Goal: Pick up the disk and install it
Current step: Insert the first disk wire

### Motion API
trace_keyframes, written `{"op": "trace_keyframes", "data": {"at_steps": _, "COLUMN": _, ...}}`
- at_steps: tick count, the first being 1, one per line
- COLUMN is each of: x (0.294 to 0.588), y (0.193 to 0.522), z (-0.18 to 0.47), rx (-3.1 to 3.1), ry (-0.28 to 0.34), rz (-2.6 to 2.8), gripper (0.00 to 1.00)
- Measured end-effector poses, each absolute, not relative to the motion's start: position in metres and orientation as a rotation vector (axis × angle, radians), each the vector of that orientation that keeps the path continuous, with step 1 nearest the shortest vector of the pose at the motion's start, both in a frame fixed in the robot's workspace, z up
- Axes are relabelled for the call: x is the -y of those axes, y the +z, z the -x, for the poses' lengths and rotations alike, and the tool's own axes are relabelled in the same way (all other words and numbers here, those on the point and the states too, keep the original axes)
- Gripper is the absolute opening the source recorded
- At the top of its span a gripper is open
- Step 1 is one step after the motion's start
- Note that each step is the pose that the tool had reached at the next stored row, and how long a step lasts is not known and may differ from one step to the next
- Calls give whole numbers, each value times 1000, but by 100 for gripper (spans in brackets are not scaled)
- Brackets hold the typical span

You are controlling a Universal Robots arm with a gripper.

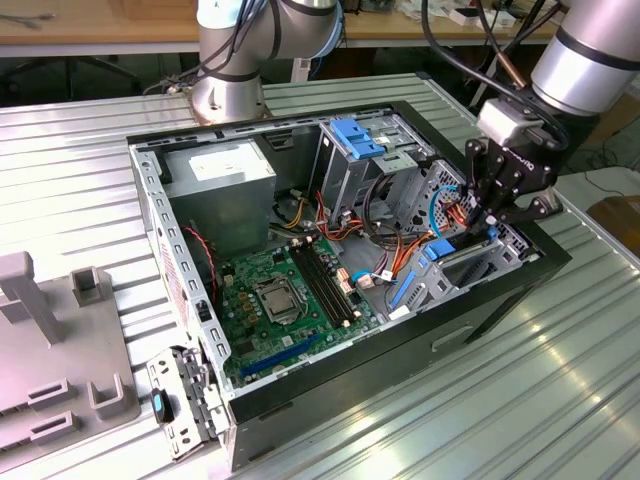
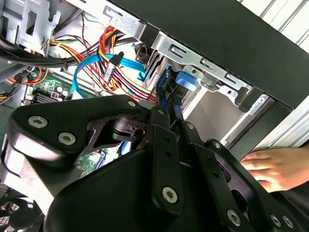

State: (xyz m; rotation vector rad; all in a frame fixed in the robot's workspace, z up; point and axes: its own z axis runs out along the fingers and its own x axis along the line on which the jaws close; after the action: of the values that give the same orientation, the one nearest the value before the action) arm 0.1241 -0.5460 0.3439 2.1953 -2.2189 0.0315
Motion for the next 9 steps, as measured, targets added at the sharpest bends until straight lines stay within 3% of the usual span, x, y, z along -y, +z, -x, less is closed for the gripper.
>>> {"op": "trace_keyframes", "data": {"at_steps": 9, "x": 546, "y": 341, "z": -124, "rx": 2219, "ry": 31, "rz": -2195, "gripper": 17}}
